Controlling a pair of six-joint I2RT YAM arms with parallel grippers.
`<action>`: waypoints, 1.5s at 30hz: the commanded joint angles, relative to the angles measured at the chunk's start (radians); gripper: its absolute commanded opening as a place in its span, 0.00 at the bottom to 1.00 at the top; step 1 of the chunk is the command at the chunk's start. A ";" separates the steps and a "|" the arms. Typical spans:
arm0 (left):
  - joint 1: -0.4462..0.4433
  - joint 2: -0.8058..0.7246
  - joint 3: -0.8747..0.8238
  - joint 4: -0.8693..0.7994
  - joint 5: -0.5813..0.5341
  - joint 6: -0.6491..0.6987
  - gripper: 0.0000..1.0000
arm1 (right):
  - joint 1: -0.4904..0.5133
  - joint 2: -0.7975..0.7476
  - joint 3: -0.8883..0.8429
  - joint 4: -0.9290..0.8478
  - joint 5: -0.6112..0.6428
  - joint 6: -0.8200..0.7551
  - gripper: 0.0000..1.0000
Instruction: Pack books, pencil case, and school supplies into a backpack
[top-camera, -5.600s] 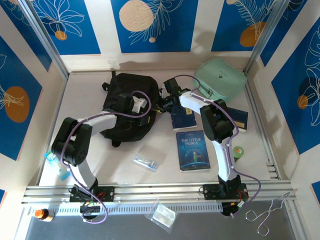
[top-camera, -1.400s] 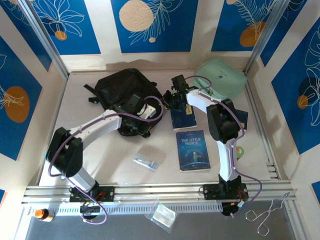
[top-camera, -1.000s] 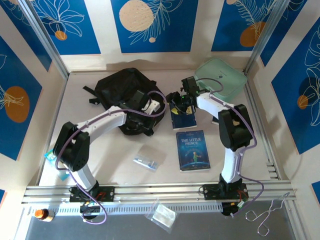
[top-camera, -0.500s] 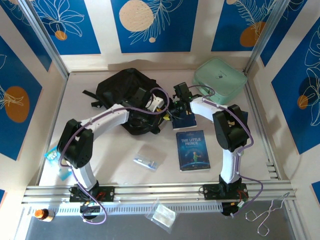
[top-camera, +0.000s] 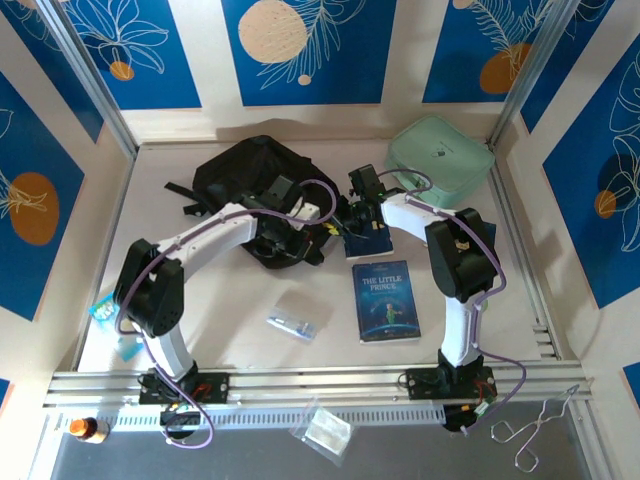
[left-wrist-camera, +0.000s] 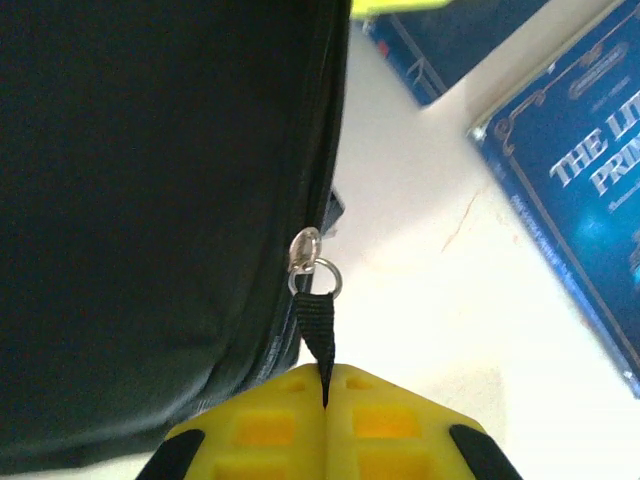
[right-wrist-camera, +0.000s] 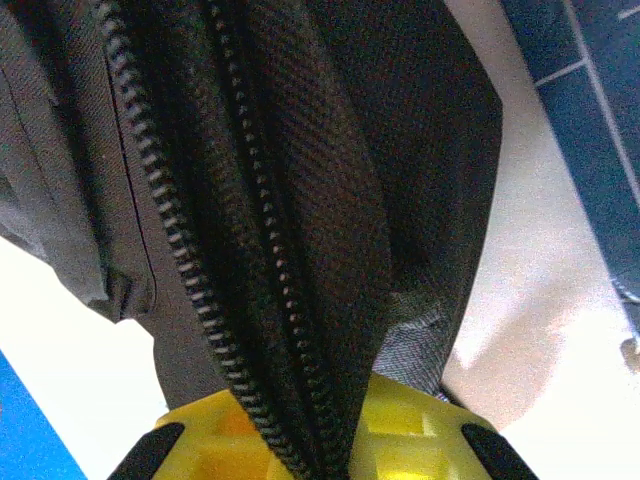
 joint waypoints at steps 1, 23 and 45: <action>-0.005 -0.065 0.000 -0.125 -0.032 0.026 0.00 | -0.019 0.016 0.038 -0.006 0.043 -0.018 0.10; 0.009 -0.050 -0.075 -0.224 -0.149 0.053 0.00 | -0.029 -0.021 0.068 0.002 0.019 -0.026 0.09; 0.019 -0.092 -0.075 -0.171 -0.077 -0.003 0.00 | -0.031 0.011 0.079 0.010 0.025 -0.026 0.08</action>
